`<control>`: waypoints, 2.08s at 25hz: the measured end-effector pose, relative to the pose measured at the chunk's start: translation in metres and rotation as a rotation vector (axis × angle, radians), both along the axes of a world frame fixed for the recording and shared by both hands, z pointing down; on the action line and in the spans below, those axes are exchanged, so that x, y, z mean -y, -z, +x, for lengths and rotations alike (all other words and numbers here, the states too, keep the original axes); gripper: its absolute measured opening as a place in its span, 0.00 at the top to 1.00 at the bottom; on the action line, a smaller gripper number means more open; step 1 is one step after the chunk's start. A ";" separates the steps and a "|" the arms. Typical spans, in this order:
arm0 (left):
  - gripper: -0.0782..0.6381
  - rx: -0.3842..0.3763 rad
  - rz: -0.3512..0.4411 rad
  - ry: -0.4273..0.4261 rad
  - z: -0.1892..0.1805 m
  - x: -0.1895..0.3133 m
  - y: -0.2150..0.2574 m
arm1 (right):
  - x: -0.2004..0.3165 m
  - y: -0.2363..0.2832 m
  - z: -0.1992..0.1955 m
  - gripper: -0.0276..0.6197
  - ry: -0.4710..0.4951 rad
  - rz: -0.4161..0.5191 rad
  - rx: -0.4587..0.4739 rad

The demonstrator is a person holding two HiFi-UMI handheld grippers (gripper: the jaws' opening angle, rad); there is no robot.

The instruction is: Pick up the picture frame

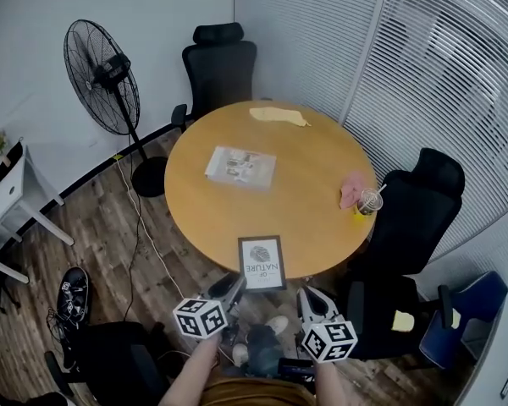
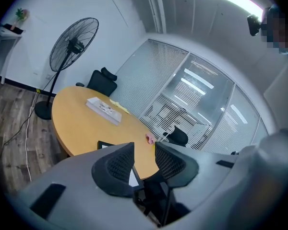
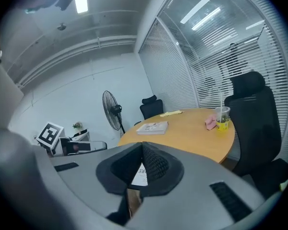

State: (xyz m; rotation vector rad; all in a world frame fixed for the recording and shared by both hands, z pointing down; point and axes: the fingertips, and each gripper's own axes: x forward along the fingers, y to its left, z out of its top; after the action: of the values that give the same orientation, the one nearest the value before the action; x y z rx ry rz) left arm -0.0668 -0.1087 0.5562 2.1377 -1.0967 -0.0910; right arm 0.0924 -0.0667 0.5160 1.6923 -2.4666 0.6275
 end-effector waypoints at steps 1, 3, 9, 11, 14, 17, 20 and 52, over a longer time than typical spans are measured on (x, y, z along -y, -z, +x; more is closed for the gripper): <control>0.68 0.000 -0.008 -0.001 0.002 0.002 -0.003 | 0.002 -0.002 0.003 0.94 -0.003 -0.004 -0.005; 0.68 -0.002 -0.023 0.001 0.005 0.006 -0.011 | 0.006 -0.005 0.008 0.94 -0.003 -0.011 -0.019; 0.68 0.001 -0.076 0.008 0.011 0.013 -0.032 | 0.012 -0.024 0.016 0.94 0.010 -0.054 -0.048; 0.68 0.004 -0.089 0.009 0.010 0.015 -0.038 | 0.015 -0.031 0.016 0.94 0.017 -0.069 -0.054; 0.68 0.019 -0.108 0.009 0.009 0.018 -0.050 | 0.021 -0.041 0.017 0.94 0.028 -0.088 -0.063; 0.67 0.043 -0.135 0.014 0.006 0.017 -0.063 | 0.027 -0.049 0.019 0.94 0.036 -0.105 -0.064; 0.67 0.048 -0.161 0.022 0.004 0.020 -0.073 | 0.032 -0.058 0.021 0.94 0.046 -0.120 -0.074; 0.57 -0.002 -0.500 -0.030 0.020 0.028 -0.196 | 0.054 -0.161 0.029 0.94 0.289 -0.335 -0.277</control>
State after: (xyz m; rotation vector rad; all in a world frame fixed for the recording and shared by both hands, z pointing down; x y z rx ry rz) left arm -0.0472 -0.1369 0.7523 1.7019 -0.9640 0.1787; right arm 0.1215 -0.1207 0.6768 1.1853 -2.2017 0.6727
